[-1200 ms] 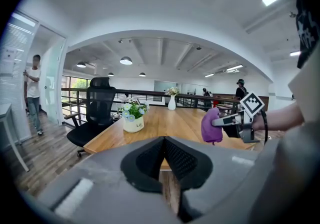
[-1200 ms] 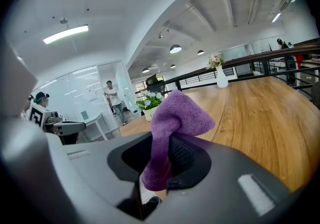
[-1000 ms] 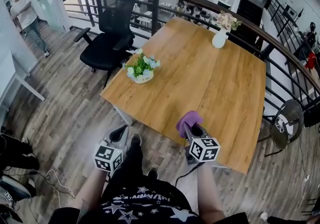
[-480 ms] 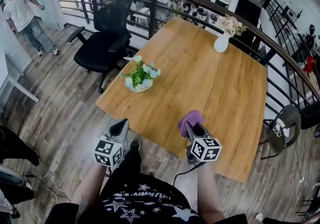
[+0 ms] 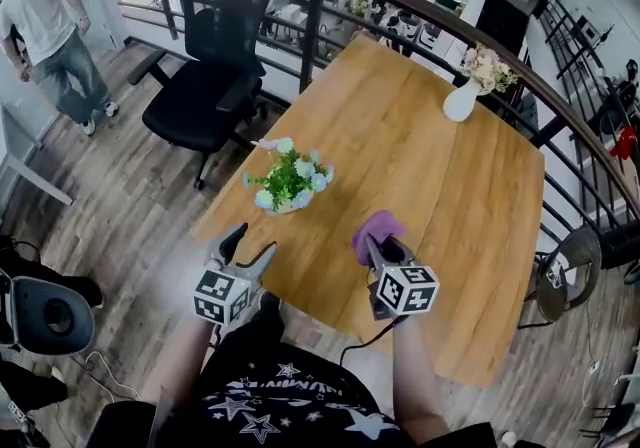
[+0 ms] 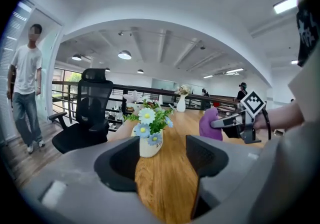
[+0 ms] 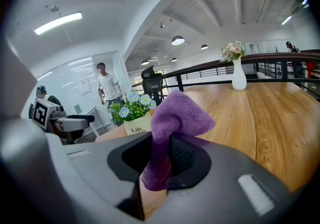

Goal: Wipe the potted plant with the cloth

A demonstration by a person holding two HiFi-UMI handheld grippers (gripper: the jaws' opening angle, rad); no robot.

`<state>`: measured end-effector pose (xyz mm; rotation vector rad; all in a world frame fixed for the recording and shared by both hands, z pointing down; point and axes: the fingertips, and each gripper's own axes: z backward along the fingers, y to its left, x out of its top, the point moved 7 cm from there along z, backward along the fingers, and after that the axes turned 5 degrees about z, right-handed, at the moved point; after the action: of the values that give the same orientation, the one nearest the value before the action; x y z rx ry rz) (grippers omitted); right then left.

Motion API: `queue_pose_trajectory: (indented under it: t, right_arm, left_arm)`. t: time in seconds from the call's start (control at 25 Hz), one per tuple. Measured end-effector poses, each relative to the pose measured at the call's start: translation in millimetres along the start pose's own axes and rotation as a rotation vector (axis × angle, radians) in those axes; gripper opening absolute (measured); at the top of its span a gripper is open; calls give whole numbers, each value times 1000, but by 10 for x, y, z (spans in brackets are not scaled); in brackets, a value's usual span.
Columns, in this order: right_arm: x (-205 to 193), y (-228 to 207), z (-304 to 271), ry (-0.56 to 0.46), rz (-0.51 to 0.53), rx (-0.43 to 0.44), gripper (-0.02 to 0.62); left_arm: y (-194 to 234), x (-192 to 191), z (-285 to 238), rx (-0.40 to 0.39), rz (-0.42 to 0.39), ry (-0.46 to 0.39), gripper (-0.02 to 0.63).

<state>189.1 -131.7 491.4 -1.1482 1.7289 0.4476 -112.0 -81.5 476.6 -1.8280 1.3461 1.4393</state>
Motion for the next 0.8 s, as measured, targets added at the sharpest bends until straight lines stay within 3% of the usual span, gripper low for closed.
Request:
queue_pose_trajectory:
  t: [0.08,0.32,0.8]
  right_arm:
    - [45,-9,-129,14,3,4,86]
    - [179,-15,-464,48,29,3,86]
    - [400,-7,-1187,119,195,18,86]
  left_arm:
    - [52,21,-125,-15,-5,21,338]
    - [270,38,-464,-50,9,97,449]
    - [609,39,-976,-120,-52,220,466]
